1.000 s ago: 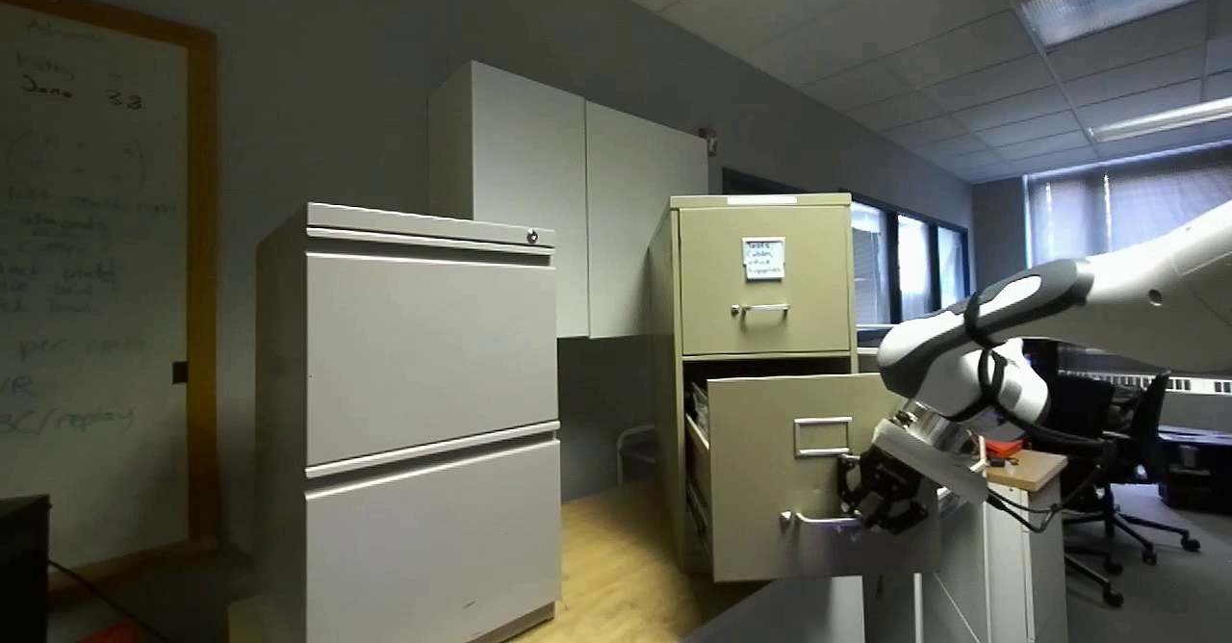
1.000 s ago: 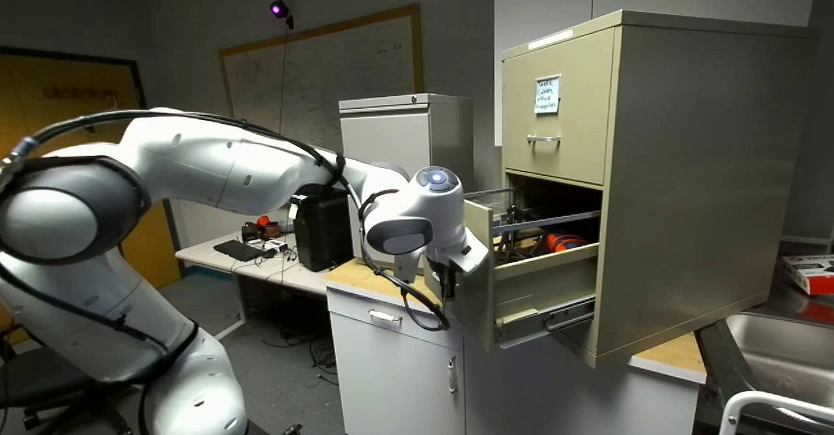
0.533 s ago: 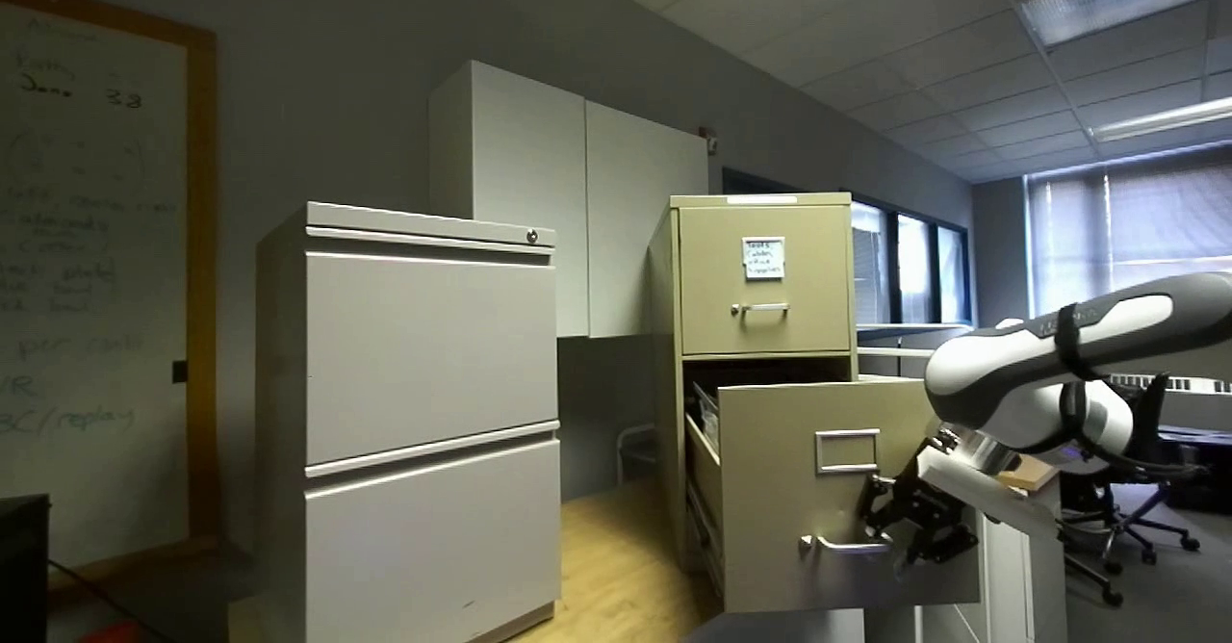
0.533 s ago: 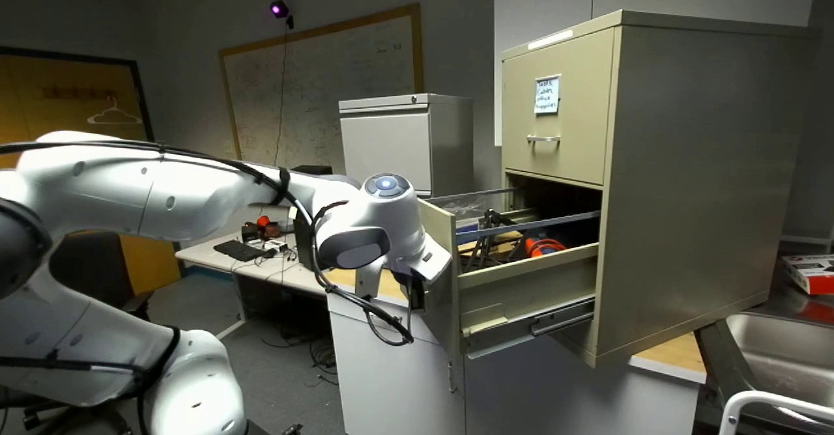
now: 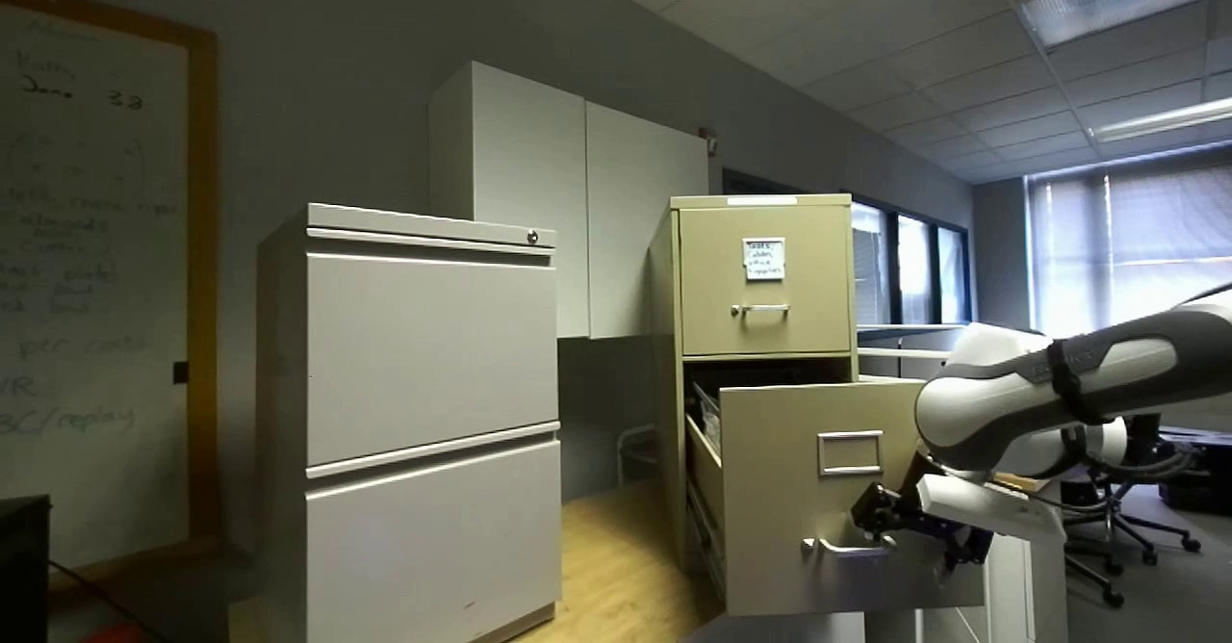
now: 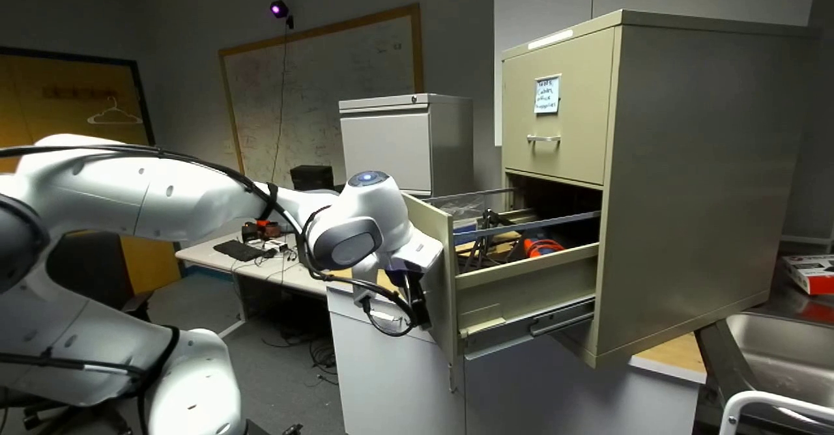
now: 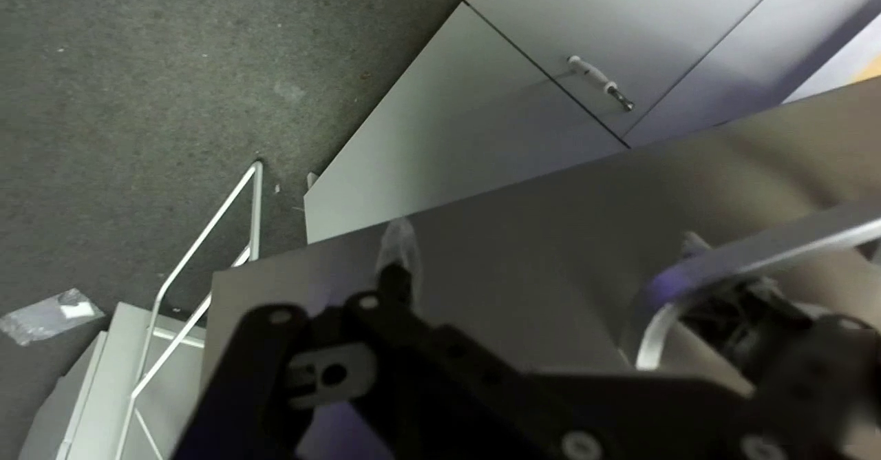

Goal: Open the bottom drawer of the cabinet to the right

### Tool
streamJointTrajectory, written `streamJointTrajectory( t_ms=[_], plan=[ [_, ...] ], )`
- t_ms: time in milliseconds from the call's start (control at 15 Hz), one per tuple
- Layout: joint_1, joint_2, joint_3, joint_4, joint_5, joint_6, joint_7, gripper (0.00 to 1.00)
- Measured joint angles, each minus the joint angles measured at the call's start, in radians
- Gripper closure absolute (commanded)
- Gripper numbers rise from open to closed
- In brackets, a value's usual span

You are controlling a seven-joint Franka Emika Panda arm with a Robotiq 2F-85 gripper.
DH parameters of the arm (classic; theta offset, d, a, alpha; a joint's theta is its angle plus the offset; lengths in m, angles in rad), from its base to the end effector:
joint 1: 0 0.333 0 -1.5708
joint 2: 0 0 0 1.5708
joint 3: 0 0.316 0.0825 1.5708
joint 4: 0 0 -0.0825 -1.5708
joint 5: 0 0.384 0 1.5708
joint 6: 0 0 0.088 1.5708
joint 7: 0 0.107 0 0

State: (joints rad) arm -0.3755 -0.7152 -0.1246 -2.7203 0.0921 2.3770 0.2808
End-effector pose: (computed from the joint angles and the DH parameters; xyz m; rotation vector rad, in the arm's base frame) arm 0.3160 -0.1718 0.4695 -2.7213 1.1835 -0.5692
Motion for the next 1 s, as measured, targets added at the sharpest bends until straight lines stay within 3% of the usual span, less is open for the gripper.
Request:
streamJointTrajectory(
  t_ms=[267, 667, 1000],
  plan=[
    [-0.026, -0.024, 0.060, 0.001, -0.103, -0.002, 0.043, 0.00],
    [-0.035, -0.063, 0.090, 0.000, -0.168, -0.007, 0.066, 0.00],
    [-0.034, -0.238, 0.114, 0.058, -0.169, 0.014, 0.070, 0.00]
  ],
)
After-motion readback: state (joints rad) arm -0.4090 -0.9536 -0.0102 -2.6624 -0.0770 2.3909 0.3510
